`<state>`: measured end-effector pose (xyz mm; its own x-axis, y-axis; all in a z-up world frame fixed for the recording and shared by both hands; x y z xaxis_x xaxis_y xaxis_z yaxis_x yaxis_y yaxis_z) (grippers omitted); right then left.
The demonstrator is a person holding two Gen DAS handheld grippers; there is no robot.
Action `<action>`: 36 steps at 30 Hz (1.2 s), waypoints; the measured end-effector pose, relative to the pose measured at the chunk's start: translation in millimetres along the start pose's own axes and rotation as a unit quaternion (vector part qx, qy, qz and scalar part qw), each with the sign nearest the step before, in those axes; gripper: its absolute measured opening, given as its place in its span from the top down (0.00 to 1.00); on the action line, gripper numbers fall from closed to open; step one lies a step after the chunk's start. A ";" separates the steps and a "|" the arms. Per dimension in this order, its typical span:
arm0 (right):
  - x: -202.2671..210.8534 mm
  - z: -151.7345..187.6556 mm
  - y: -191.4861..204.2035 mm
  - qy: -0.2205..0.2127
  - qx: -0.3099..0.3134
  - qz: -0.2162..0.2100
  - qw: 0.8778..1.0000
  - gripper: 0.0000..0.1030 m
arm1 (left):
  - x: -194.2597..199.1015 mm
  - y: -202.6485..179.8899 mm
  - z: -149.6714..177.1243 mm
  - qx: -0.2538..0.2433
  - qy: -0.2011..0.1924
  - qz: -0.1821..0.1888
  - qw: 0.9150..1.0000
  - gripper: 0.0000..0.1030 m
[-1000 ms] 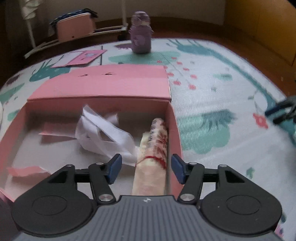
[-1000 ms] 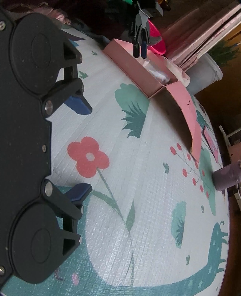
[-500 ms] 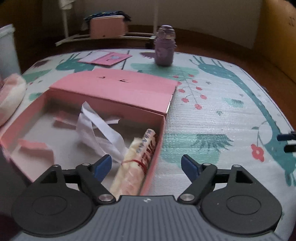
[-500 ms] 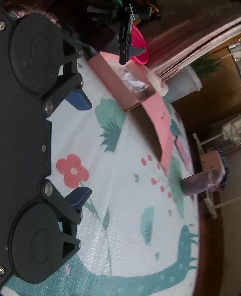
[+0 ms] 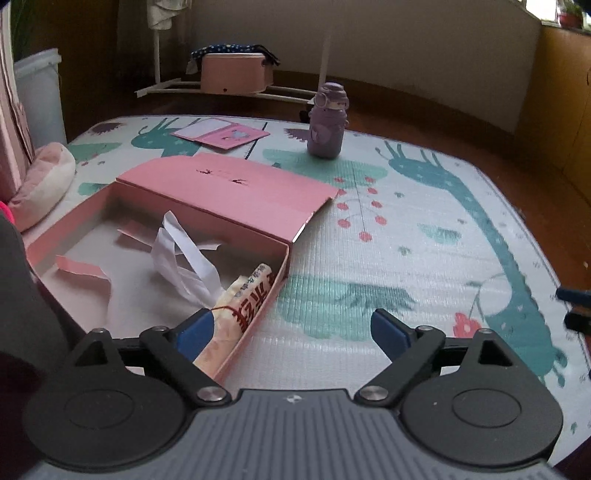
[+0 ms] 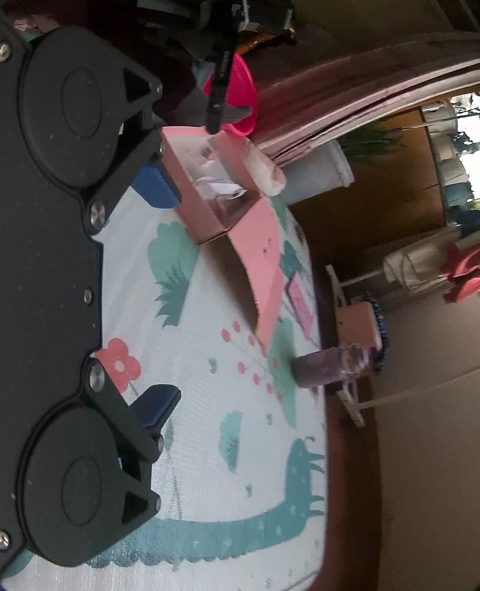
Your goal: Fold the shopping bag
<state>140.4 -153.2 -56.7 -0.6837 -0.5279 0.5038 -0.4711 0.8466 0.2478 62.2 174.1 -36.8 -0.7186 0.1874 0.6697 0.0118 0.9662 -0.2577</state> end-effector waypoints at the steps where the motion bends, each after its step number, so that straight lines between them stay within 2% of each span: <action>1: 4.3 -0.9 2.8 -0.004 -0.002 0.006 1.000 0.00 | 2.9 -2.2 1.6 0.006 -0.001 0.005 1.000 0.10; 3: 13.0 0.1 9.8 -0.014 -0.003 0.013 1.000 0.00 | 6.5 -4.0 3.2 0.017 -0.003 0.019 1.000 0.10; 10: 34.1 6.8 31.3 -0.040 0.011 0.019 0.999 0.00 | 18.6 -12.4 10.5 0.028 -0.019 0.014 0.999 0.10; 13: 37.9 11.4 38.2 -0.038 0.009 0.013 0.999 0.00 | 25.3 -17.2 13.6 0.039 -0.034 0.019 0.998 0.01; 15: 38.6 14.3 39.9 -0.039 0.011 0.023 0.999 0.00 | 30.0 -20.4 15.6 0.048 -0.044 0.023 0.998 0.01; 23: 41.7 17.1 40.6 -0.046 0.017 0.048 0.998 0.00 | 47.9 -29.2 17.2 0.017 -0.040 -0.041 0.998 0.01; 27: 45.1 17.4 40.9 -0.046 0.009 0.050 0.998 0.00 | 52.0 -34.5 20.4 0.018 -0.038 -0.050 0.998 0.01; 30: 47.7 17.6 41.4 -0.048 0.008 0.050 0.998 0.00 | 53.6 -42.2 24.1 0.018 -0.036 -0.044 0.998 0.01; 36: 48.9 24.0 44.6 -0.035 0.008 0.062 0.997 0.00 | 50.8 -75.6 34.8 -0.017 -0.038 -0.030 0.999 0.01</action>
<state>72.6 -143.0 -40.9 -0.7736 -0.4236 0.4713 -0.3898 0.9045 0.1730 0.6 104.4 -7.5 -0.7699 0.1153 0.6277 -0.0113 0.9809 -0.1941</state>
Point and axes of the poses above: each gripper's, at about its wrist camera, not at the fingertips, and x roughly against the way its jaws point, y to its left, z to its underside, the point moved 8 cm from there along -x, roughly the way its jaws point, and after that the axes turned 14 degrees about z, right-handed, at the moved point
